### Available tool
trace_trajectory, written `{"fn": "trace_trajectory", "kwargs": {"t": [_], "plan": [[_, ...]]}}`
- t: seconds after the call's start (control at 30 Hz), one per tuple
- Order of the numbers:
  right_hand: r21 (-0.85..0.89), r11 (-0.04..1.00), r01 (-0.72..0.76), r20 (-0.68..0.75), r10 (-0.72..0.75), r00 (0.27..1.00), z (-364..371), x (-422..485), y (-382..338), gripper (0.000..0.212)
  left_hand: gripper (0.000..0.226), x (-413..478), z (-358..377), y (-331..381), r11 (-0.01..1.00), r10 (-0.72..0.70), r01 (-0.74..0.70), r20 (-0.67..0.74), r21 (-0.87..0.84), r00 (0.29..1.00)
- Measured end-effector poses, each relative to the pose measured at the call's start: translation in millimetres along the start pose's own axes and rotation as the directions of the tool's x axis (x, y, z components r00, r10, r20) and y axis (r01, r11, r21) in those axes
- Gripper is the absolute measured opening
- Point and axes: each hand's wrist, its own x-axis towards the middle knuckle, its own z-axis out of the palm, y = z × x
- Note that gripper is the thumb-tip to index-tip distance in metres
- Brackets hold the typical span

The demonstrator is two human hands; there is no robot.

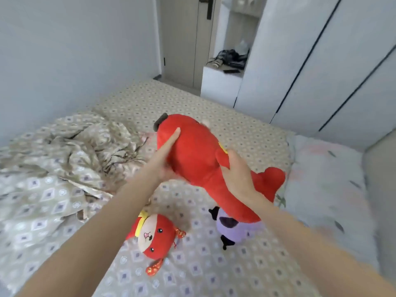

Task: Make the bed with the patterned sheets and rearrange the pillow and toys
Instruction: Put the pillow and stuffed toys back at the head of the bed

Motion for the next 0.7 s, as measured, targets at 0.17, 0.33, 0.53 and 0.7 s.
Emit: {"fn": "trace_trajectory", "kwargs": {"t": [0.17, 0.33, 0.53, 0.7], "plan": [[-0.25, 0.947, 0.203, -0.158, -0.246, 0.956, -65, -9, -12, 0.018, 0.116, -26, 61, 26, 0.991, 0.008, 0.005, -0.096, 0.134, 0.995], [-0.558, 0.757, 0.34, -0.114, -0.476, 0.872, -99, -34, -27, 0.038, 0.085, -39, 72, 30, 0.995, -0.05, 0.057, -0.088, 0.08, 0.995], [-0.606, 0.741, 0.289, -0.161, -0.47, 0.868, -100, -71, -22, 0.036, 0.048, -50, 73, 7, 0.981, 0.159, -0.159, 0.004, 0.112, 0.987], [-0.371, 0.918, 0.139, 0.063, -0.124, 0.99, -93, -90, -7, 0.028, 0.067, -60, 95, 13, 0.857, 0.454, -0.471, 0.127, 0.21, 0.882]]}}
